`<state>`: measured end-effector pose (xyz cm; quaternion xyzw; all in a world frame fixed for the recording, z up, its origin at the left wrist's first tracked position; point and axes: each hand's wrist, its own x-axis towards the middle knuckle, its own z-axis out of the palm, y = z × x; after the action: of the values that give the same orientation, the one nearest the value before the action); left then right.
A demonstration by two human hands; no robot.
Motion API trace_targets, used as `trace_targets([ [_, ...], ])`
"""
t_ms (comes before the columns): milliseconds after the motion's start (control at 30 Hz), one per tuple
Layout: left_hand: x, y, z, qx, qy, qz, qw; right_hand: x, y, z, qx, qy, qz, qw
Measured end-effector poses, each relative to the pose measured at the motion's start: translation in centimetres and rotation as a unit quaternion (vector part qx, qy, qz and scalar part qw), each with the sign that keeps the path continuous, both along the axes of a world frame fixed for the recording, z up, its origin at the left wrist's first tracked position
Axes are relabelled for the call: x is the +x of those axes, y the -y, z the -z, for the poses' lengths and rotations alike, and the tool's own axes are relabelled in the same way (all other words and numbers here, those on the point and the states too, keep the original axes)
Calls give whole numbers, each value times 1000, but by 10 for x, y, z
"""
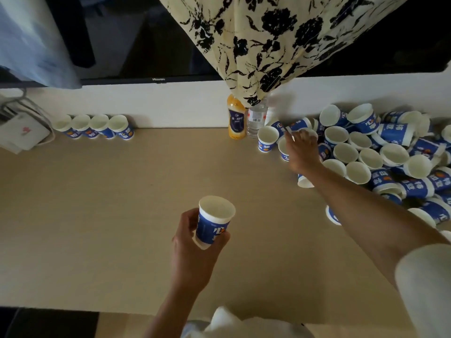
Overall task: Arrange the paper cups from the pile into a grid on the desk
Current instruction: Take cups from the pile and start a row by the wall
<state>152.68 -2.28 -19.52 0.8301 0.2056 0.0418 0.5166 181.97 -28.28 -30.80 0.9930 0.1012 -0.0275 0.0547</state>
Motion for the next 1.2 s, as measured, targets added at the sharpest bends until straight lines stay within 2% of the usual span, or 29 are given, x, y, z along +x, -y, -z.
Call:
trace_targets([
  [133,-3,-6,2,4,0,-15,1000,6,-1,8,-35,13,-22,999],
  [267,-3,-10,0,5,-6,-19,1000,-1,-11,7,19,16,-18,1000],
  [400,1,-16,-1,-10,-11,-22,1000,-21,-24,4,199,1,38,979],
  [500,8,-22,-1,-15,-7,-26,1000,-45,-42,-5,383,-19,66,921],
  [600,15,-30,-3,-10,3,-31,999,-71,-63,-16,471,-8,57,880],
  [733,27,-49,-7,-28,11,-44,999,-97,-98,-27,524,-76,98,843],
  [867,37,-80,-6,-43,16,-59,997,-112,-144,-39,567,-105,115,809],
  [1200,45,-182,2,-68,16,-95,993,-100,-272,-52,609,-134,110,774],
])
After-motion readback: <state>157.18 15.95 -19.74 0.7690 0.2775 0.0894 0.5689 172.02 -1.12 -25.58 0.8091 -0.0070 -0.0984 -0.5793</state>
